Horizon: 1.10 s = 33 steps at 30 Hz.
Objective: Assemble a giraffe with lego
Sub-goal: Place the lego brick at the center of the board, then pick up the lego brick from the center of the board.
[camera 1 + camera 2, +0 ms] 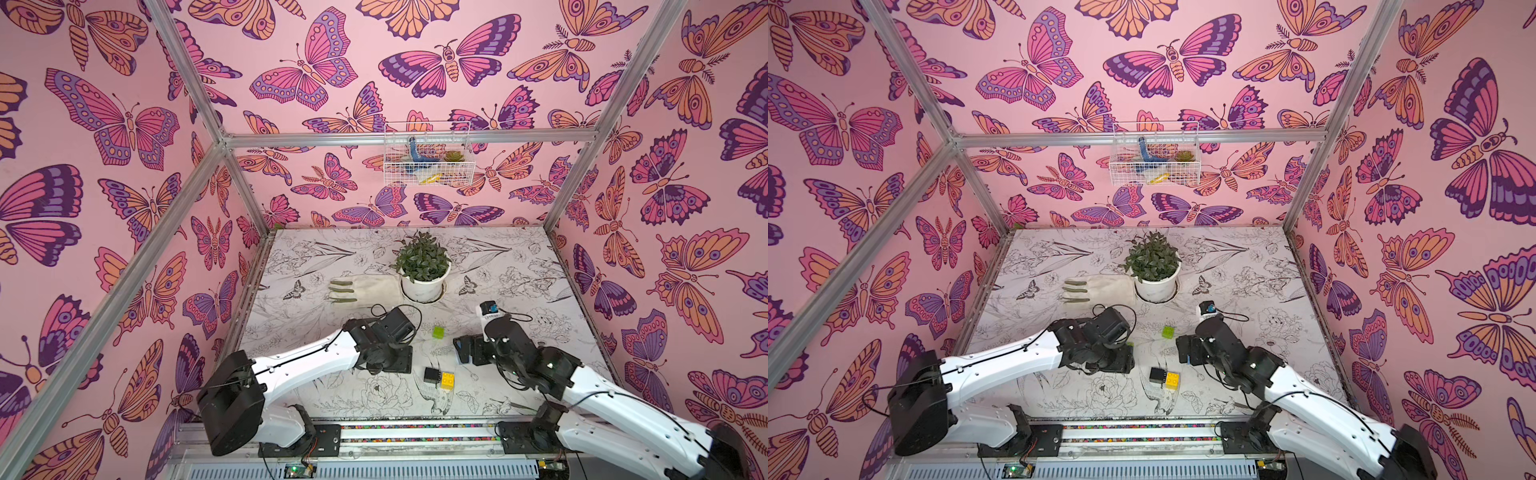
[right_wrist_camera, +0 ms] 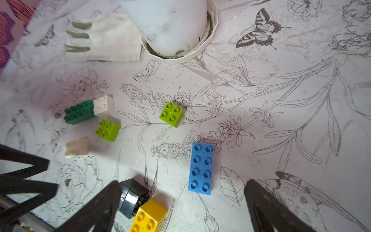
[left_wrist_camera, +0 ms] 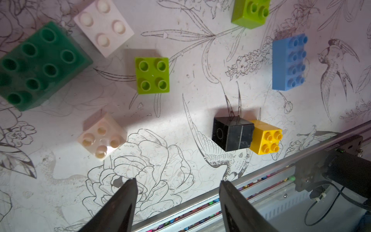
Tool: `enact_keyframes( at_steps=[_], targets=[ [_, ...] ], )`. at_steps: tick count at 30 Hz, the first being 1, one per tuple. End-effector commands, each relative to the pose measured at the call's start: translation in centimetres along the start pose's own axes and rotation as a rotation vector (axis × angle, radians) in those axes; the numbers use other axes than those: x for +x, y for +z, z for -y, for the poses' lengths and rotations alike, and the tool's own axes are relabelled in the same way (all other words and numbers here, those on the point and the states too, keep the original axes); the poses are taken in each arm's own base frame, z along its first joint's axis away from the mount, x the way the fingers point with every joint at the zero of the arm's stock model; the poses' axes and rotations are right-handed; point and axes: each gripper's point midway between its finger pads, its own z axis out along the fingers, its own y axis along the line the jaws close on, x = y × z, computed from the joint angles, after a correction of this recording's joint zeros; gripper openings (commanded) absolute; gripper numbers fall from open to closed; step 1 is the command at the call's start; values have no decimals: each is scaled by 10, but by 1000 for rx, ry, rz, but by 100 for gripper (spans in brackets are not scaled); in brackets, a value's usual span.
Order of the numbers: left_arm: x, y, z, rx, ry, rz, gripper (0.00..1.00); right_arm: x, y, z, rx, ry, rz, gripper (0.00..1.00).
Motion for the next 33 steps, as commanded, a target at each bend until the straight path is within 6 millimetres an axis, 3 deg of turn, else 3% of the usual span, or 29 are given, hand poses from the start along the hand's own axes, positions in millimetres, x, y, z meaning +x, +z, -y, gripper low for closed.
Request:
enact_keyframes(
  at_steps=[1,5,11,15,21,33],
  targets=[
    [1,7,12,-37,-7,-19,73,33,-9,23,62,72,-90,99],
    [2,26,22,-74,-24,-45,74,35,-14,30,85,76,-81,99],
    [16,46,34,-81,-17,-76,74,27,-16,25,103,-10,-109,99],
    [16,49,41,-49,-16,-69,73,27,-12,21,85,-15,-112,99],
    [16,52,50,-32,-12,-70,81,32,-12,24,84,-13,-117,99],
    [20,70,50,-66,2,-100,79,29,-19,31,94,7,-71,100]
  ],
)
